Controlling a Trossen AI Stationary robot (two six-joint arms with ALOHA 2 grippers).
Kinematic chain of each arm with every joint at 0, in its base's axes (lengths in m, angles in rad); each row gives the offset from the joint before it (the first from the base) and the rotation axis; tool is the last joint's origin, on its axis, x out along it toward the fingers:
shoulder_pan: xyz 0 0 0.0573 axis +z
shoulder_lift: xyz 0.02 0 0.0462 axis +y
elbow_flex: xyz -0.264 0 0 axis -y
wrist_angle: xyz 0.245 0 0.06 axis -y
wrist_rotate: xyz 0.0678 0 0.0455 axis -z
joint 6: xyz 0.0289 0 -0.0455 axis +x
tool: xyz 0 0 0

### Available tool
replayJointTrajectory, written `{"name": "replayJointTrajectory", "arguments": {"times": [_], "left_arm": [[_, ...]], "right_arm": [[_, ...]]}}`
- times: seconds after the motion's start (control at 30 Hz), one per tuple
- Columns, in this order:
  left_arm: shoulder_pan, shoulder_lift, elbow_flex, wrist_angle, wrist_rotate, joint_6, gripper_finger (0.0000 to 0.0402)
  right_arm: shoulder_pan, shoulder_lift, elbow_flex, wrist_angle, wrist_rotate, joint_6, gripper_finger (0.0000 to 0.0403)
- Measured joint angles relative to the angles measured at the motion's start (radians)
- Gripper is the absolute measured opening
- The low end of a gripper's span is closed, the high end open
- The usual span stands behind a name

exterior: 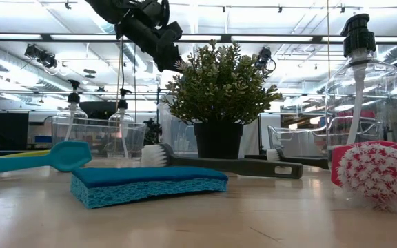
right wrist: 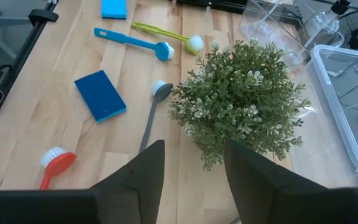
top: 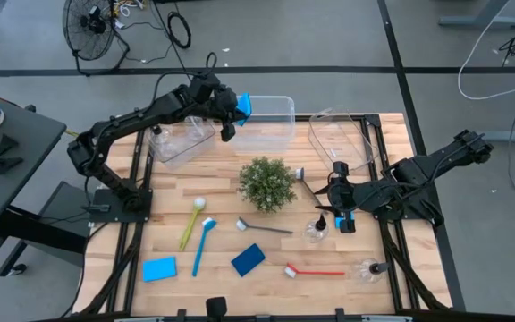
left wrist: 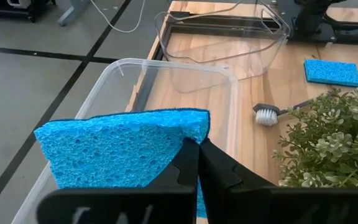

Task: Pick & Place Kitchen Sink Supplies
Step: Put the blue sponge into the right transparent bin

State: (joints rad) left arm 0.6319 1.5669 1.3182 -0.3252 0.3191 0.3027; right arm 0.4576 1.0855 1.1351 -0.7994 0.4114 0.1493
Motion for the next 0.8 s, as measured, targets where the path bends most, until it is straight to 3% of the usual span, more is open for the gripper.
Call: {"name": "replayJointTrajectory", "arguments": {"times": [0.8], "left_arm": [[0.000,-0.001,0.000,0.045,-0.008,0.060,0.0003]], "right_arm": [[0.000,0.000,0.000,0.000,0.000,-0.001,0.0168]]}}
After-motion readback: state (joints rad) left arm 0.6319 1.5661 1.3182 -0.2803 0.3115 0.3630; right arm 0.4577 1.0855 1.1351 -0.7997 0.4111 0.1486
